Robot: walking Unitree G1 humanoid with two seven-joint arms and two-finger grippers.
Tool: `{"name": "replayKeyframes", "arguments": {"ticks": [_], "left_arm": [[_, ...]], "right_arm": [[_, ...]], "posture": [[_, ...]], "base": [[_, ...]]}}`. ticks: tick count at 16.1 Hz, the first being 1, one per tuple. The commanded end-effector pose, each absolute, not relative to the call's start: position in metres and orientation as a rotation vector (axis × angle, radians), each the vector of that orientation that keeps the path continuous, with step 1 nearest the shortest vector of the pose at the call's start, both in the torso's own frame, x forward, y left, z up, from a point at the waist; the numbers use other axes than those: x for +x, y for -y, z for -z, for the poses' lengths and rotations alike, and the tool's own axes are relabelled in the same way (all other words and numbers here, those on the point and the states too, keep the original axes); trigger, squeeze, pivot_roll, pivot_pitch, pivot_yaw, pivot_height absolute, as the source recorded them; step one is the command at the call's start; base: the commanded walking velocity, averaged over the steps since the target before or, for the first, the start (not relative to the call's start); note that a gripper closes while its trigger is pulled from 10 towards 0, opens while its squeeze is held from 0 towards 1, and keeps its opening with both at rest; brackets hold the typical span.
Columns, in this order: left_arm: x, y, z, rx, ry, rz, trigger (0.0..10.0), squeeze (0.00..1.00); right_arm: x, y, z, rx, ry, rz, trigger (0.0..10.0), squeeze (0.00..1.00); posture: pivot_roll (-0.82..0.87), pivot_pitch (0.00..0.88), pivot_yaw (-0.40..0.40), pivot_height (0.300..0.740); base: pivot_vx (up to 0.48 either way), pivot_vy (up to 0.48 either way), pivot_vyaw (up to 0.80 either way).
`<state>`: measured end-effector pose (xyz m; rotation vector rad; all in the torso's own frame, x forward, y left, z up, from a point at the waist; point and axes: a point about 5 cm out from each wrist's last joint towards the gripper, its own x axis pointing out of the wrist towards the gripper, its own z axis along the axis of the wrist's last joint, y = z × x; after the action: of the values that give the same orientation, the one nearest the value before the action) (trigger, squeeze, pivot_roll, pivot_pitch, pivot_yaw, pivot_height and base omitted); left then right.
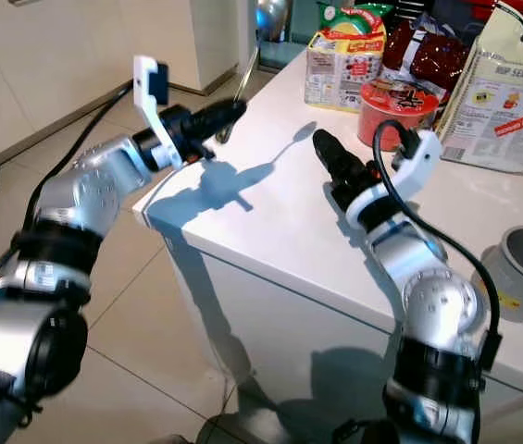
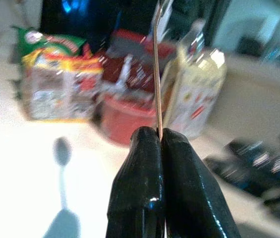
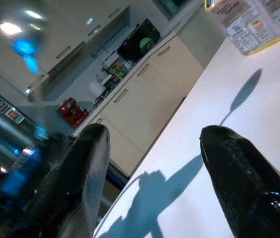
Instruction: Setting the table
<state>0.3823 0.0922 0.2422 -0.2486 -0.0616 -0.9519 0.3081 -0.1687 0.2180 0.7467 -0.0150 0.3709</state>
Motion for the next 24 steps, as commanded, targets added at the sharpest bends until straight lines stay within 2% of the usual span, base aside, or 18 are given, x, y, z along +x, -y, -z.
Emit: {"name": "replayKeyframes", "arguments": {"ticks": [1,2,3,5,6,7,10,13,14,15,24], "left_arm": [[0.380,-0.095,-0.254,-0.129,0.121,0.865,0.0,0.00],[0.380,-0.098,-0.256,-0.096,0.134,0.810,0.0,0.00],[0.378,-0.105,-0.258,-0.007,0.165,0.703,0.0,0.00],[0.368,-0.117,-0.262,0.085,0.212,0.518,10.0,0.00],[0.361,-0.120,-0.262,0.096,0.218,0.460,10.0,0.00],[0.356,-0.120,-0.261,0.113,0.225,0.432,10.0,0.00],[0.333,-0.116,-0.255,0.112,0.284,0.316,10.0,0.00],[0.318,-0.116,-0.233,0.112,0.245,0.263,10.0,0.00],[0.317,-0.116,-0.231,0.118,0.236,0.260,10.0,0.00],[0.317,-0.116,-0.227,0.105,0.215,0.242,10.0,0.00],[0.314,-0.115,-0.214,0.076,0.163,0.236,10.0,0.00]], "right_arm": [[0.302,0.158,-0.236,0.728,0.068,-0.418,10.0,0.00],[0.301,0.156,-0.240,0.726,0.084,-0.420,10.0,0.00],[0.299,0.152,-0.249,0.638,0.132,-0.393,10.0,0.00],[0.295,0.142,-0.253,0.385,0.180,-0.328,10.0,0.00],[0.293,0.139,-0.249,0.368,0.191,-0.307,10.0,0.33],[0.292,0.137,-0.246,0.352,0.196,-0.287,10.0,1.00],[0.286,0.139,-0.233,0.229,0.214,-0.187,10.0,1.00],[0.283,0.141,-0.222,0.156,0.218,-0.085,10.0,1.00],[0.283,0.141,-0.220,0.157,0.217,-0.072,10.0,0.82],[0.284,0.141,-0.215,0.177,0.204,-0.052,10.0,0.00],[0.286,0.138,-0.195,0.171,0.113,-0.032,10.0,0.00]], "posture": [[-0.01,0.000,0.042,0.740],[-0.01,0.000,0.041,0.740],[0.00,0.000,0.026,0.740],[0.01,0.000,0.018,0.740],[0.01,0.000,0.015,0.740],[0.02,0.000,0.013,0.740],[0.02,0.000,0.007,0.740],[0.02,0.000,-0.004,0.740],[0.02,0.000,-0.004,0.740],[0.02,0.000,-0.001,0.740],[0.01,0.000,-0.004,0.740]], "base": [[0.000,0.000,0.00],[0.000,0.000,0.00],[0.000,0.000,0.00],[0.000,0.000,0.00],[0.000,0.000,0.00],[0.000,0.000,0.00],[0.000,0.000,0.00],[0.000,0.000,0.00],[0.000,0.000,0.00],[-0.262,0.000,0.00],[-0.262,0.000,0.00]]}}
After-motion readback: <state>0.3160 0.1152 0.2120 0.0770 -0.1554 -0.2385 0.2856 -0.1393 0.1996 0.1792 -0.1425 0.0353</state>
